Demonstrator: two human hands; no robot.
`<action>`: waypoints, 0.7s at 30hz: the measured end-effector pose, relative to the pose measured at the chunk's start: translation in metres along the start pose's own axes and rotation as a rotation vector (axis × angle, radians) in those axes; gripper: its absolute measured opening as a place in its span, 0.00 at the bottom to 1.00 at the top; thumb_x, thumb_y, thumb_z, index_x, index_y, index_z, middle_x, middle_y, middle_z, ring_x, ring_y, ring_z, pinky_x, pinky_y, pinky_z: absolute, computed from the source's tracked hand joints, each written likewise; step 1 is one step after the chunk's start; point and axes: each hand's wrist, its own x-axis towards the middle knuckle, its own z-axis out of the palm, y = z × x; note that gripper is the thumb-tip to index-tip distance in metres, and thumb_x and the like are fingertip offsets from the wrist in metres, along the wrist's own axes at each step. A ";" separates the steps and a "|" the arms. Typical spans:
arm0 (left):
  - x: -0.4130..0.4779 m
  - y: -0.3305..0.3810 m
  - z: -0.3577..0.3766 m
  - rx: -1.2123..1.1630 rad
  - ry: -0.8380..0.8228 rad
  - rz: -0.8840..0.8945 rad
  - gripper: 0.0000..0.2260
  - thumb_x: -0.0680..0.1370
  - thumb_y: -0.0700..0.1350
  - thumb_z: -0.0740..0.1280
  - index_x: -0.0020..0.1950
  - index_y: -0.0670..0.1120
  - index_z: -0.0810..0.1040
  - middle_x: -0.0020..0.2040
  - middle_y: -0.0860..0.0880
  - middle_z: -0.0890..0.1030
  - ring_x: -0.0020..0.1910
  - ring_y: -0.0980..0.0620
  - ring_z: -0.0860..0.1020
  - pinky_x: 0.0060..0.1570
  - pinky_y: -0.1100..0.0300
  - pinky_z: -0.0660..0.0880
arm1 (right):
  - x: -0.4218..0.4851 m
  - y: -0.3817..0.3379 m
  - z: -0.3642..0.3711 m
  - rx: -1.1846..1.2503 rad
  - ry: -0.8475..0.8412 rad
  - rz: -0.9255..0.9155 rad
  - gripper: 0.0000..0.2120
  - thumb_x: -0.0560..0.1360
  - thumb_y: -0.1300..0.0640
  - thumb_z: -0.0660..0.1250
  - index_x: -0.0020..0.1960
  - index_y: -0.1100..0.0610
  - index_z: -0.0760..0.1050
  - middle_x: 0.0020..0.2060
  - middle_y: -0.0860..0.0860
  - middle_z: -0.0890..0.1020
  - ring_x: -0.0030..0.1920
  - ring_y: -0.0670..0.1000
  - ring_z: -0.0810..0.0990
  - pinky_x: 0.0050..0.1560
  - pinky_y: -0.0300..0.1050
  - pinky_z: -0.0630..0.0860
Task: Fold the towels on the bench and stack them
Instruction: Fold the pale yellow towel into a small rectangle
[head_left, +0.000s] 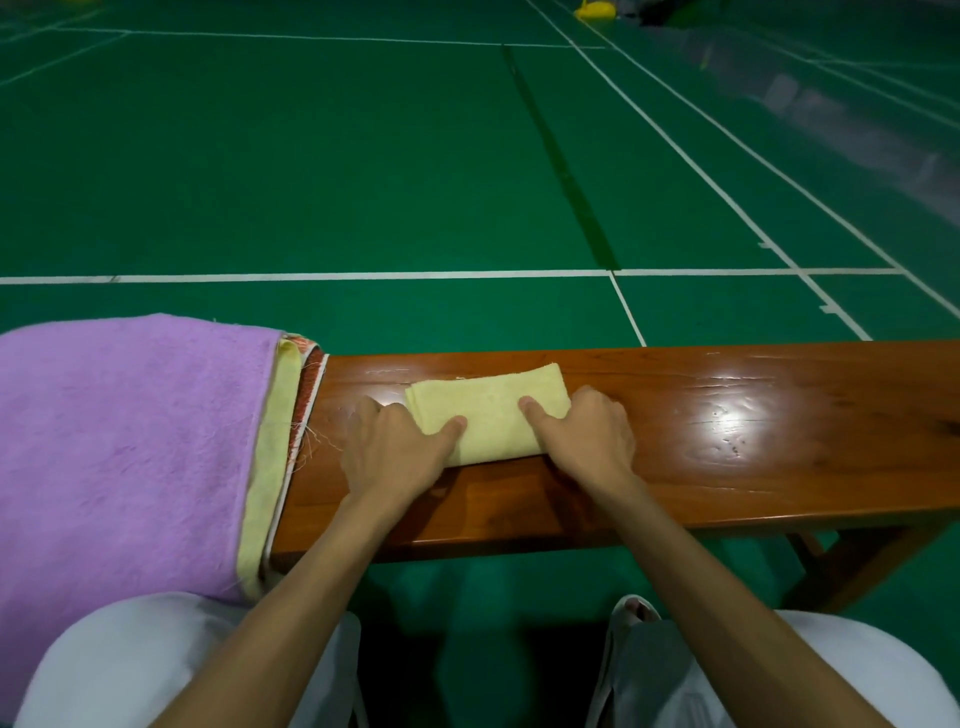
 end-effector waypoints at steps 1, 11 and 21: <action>0.002 0.003 0.002 -0.006 -0.023 -0.005 0.27 0.75 0.67 0.70 0.58 0.44 0.79 0.60 0.45 0.72 0.60 0.43 0.75 0.51 0.49 0.77 | 0.002 -0.003 0.004 -0.013 -0.005 0.006 0.25 0.77 0.33 0.65 0.50 0.57 0.75 0.48 0.53 0.79 0.52 0.57 0.77 0.48 0.51 0.76; -0.006 0.025 -0.010 -1.013 -0.377 -0.253 0.15 0.80 0.47 0.71 0.66 0.47 0.75 0.59 0.48 0.81 0.58 0.48 0.80 0.52 0.51 0.81 | 0.005 0.007 -0.029 0.960 -0.212 0.076 0.19 0.79 0.56 0.73 0.64 0.55 0.67 0.60 0.54 0.79 0.57 0.54 0.81 0.52 0.52 0.83; 0.010 0.117 0.034 -1.300 -0.390 -0.358 0.15 0.75 0.38 0.75 0.61 0.39 0.79 0.56 0.41 0.85 0.47 0.47 0.83 0.38 0.54 0.84 | 0.022 0.076 -0.096 1.061 -0.127 0.057 0.46 0.72 0.68 0.71 0.79 0.37 0.55 0.57 0.55 0.82 0.55 0.58 0.83 0.46 0.58 0.84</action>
